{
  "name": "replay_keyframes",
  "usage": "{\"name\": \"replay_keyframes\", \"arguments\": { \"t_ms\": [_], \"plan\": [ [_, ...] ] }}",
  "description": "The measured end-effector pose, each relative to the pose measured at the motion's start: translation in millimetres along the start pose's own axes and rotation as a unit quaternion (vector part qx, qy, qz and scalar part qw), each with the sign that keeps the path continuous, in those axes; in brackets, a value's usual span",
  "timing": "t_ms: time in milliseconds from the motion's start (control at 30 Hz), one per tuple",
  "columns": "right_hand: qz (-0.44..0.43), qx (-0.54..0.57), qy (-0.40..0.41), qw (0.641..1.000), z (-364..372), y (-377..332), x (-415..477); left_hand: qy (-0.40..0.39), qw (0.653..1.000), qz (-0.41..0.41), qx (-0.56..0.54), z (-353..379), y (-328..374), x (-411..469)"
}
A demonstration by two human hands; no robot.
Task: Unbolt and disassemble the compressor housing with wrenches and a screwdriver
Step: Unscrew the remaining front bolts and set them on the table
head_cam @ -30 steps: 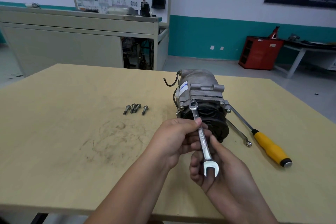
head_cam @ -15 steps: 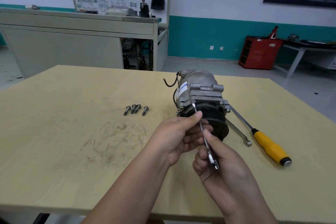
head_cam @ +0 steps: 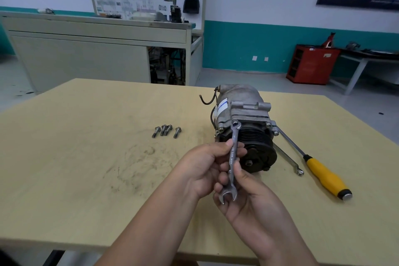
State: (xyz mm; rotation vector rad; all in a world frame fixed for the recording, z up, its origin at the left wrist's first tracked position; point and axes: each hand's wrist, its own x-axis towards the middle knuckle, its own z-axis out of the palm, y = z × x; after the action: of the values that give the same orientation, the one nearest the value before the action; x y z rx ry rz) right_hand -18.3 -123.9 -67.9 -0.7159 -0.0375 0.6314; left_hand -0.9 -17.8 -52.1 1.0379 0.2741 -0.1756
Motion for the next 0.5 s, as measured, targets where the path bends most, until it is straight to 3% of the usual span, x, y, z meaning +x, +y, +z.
{"name": "replay_keyframes", "arguments": {
  "t_ms": [233, 500],
  "plan": [
    [0.009, -0.024, 0.042, 0.999, -4.4, 4.5, 3.6, -0.019, 0.998, 0.043, 0.045, -7.3, -6.2, 3.5],
    [-0.012, -0.076, 0.098, 0.992, -12.7, 3.4, 4.9, 0.061, 0.982, 0.115, 0.138, -1.9, -11.0, 4.4]
  ]
}}
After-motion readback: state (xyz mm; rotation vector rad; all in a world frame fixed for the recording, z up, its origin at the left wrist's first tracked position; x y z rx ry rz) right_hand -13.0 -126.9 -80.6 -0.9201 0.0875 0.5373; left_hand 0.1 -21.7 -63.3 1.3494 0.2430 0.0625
